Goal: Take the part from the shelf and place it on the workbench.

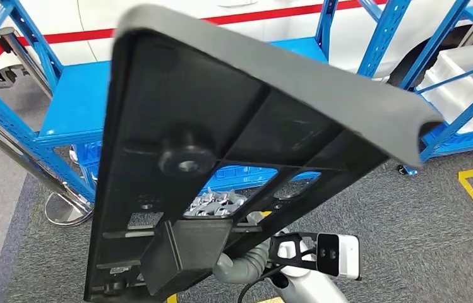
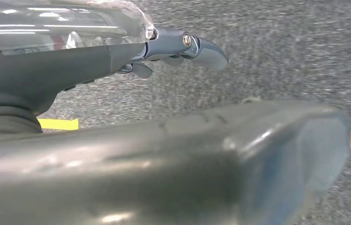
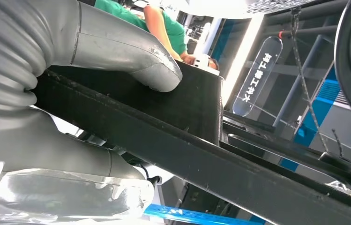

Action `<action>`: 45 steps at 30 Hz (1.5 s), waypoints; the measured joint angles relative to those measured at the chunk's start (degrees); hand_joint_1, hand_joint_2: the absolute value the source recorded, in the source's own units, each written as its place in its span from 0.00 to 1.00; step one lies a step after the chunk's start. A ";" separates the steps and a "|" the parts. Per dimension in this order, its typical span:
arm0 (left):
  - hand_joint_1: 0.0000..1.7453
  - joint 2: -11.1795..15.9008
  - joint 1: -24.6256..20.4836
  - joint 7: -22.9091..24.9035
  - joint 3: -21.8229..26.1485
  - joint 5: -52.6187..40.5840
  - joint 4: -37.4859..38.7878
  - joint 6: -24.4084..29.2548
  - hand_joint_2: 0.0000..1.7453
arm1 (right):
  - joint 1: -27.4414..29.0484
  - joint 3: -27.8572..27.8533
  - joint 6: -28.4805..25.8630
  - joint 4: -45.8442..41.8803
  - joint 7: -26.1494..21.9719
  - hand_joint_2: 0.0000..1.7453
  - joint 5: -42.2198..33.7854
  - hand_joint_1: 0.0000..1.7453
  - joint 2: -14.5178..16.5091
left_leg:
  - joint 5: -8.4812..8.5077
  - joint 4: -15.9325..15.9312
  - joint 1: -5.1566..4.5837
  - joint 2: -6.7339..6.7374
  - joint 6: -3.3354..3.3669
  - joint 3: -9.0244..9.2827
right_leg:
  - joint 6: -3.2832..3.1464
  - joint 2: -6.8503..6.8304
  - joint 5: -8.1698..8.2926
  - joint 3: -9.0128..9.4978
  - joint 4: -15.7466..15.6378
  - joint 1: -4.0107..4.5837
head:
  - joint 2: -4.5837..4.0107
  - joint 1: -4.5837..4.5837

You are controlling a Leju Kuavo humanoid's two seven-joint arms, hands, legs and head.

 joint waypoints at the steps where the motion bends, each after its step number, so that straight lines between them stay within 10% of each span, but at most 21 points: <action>1: 0.00 0.01 0.01 0.11 0.00 0.00 0.00 0.10 0.00 | 0.15 0.00 0.02 0.34 0.00 1.00 -0.15 0.99 0.04 | -1.20 3.21 0.01 0.00 -0.16 -0.36 | 0.00 -0.02 0.65 -0.85 0.04 0.07 | 0.00 0.00; 4: 0.00 0.03 0.12 0.48 0.01 0.00 0.03 0.50 0.00 | 0.62 0.00 0.27 1.47 0.00 1.00 -0.63 0.99 0.07 | 2.39 3.38 0.02 -0.01 -0.20 3.10 | 0.26 -0.03 2.51 -3.45 0.35 0.18 | 0.00 -0.01; 7: 0.00 0.22 0.00 0.98 0.02 0.00 0.20 0.80 0.00 | 0.84 0.00 0.39 2.04 0.00 1.00 -0.85 0.99 0.34 | 2.79 -8.93 -0.20 -0.13 0.53 12.07 | 0.95 0.01 4.00 -5.01 0.88 0.31 | 0.00 -0.01; 9: 0.00 0.34 -0.05 1.24 0.02 0.00 0.30 0.95 0.00 | 0.94 0.00 0.39 2.27 0.00 1.00 -0.97 0.99 0.62 | 1.57 -13.06 -0.57 -0.18 1.23 14.35 | 1.61 -0.06 4.98 -5.25 0.86 0.31 | 0.00 0.00; 12: 0.00 0.43 0.04 1.44 0.02 0.00 0.40 1.01 0.00 | 1.19 -0.01 0.40 2.62 0.00 1.00 -1.12 0.99 0.75 | 3.21 -13.34 -0.34 0.07 2.57 13.05 | 2.58 0.18 3.95 -6.04 1.74 0.27 | 0.00 0.02; 16: 0.00 0.55 0.10 1.51 -0.05 0.00 0.52 1.03 0.00 | 2.19 -0.20 0.53 3.09 0.00 1.00 -1.27 0.99 0.73 | 5.97 -13.11 -0.36 0.30 3.41 9.65 | 3.27 0.37 -6.13 -9.16 14.41 0.05 | 0.00 0.01; 18: 0.00 0.64 0.17 1.66 -0.16 0.00 0.60 0.98 0.00 | 2.83 -0.41 0.47 3.35 0.00 1.00 -1.22 0.99 0.71 | 7.01 -12.55 -0.39 0.30 3.28 7.69 | 3.33 0.37 -5.32 -8.48 17.69 0.05 | 0.00 0.01; 20: 0.00 0.71 0.18 2.00 -0.31 0.00 0.66 0.80 0.00 | 3.11 -0.51 0.19 3.57 0.00 1.00 -1.19 0.99 0.70 | 7.76 -11.73 -0.40 0.29 3.03 5.92 | 3.04 0.37 -2.37 -4.20 13.43 0.06 | 0.00 0.01; 23: 0.00 0.78 0.21 2.70 -0.56 0.00 0.69 0.30 0.00 | 3.22 -0.56 -0.30 3.75 -0.02 1.00 -1.12 0.99 0.69 | 8.74 -10.74 -0.61 0.21 2.29 4.34 | 2.12 0.40 -3.48 3.36 2.43 0.43 | 0.00 0.01; 26: 0.00 0.85 0.29 3.08 -0.73 0.00 0.75 0.06 0.00 | 3.40 -0.57 -0.77 3.93 -0.02 1.00 -0.95 0.99 0.67 | 9.65 -10.70 -0.56 0.15 1.29 3.75 | 1.08 0.34 -3.40 3.52 0.35 0.51 | 0.00 0.01; 32: 0.00 1.19 0.61 4.23 -1.01 0.00 0.96 0.42 0.00 | 3.49 -0.57 -0.90 4.66 0.00 1.00 -0.83 0.99 0.66 | -1.62 3.52 -0.11 -0.01 -0.03 0.21 | -0.34 0.11 0.17 -0.48 0.22 0.28 | 0.00 0.01; 34: 0.00 1.43 0.63 4.34 -1.01 0.00 0.96 0.64 0.00 | 3.47 -0.57 -0.92 4.96 -0.01 1.00 -0.74 0.99 0.60 | 0.52 3.88 -0.07 -0.01 -0.16 2.16 | -0.16 0.10 1.25 -2.17 0.51 0.27 | 0.00 -0.01; 36: 0.00 1.80 0.60 4.24 -1.01 0.00 0.96 0.73 0.00 | 3.44 -0.59 -0.74 5.15 -0.02 1.00 -0.70 0.99 0.52 | 3.14 -2.43 -0.06 -0.06 0.02 7.21 | 0.18 0.14 2.14 -3.68 0.95 0.26 | 0.00 -0.01; 39: 0.00 2.22 0.53 3.54 -1.01 0.00 0.96 0.49 0.00 | 3.35 -0.81 -0.12 5.39 -0.02 1.00 -0.81 0.99 0.40 | 2.31 -11.95 -0.43 -0.26 0.77 13.12 | 1.09 0.09 3.49 -4.76 1.21 0.37 | 0.00 0.00; 42: 0.00 2.33 0.75 2.72 -1.01 0.00 0.96 0.28 0.00 | 3.43 -1.30 0.33 5.99 -0.02 1.00 -0.81 0.99 0.11 | 3.24 -12.90 -0.34 -0.14 1.83 12.68 | 2.14 0.21 3.84 -5.25 1.38 0.35 | 0.00 0.01; 45: 0.00 2.36 0.76 2.34 -1.07 0.00 0.96 0.27 0.00 | 3.55 -1.97 0.54 6.96 -0.02 1.00 -0.89 0.99 -0.27 | 4.91 -12.94 -0.26 0.17 2.98 10.94 | 2.87 0.43 -3.08 -7.47 8.43 0.22 | 0.00 0.03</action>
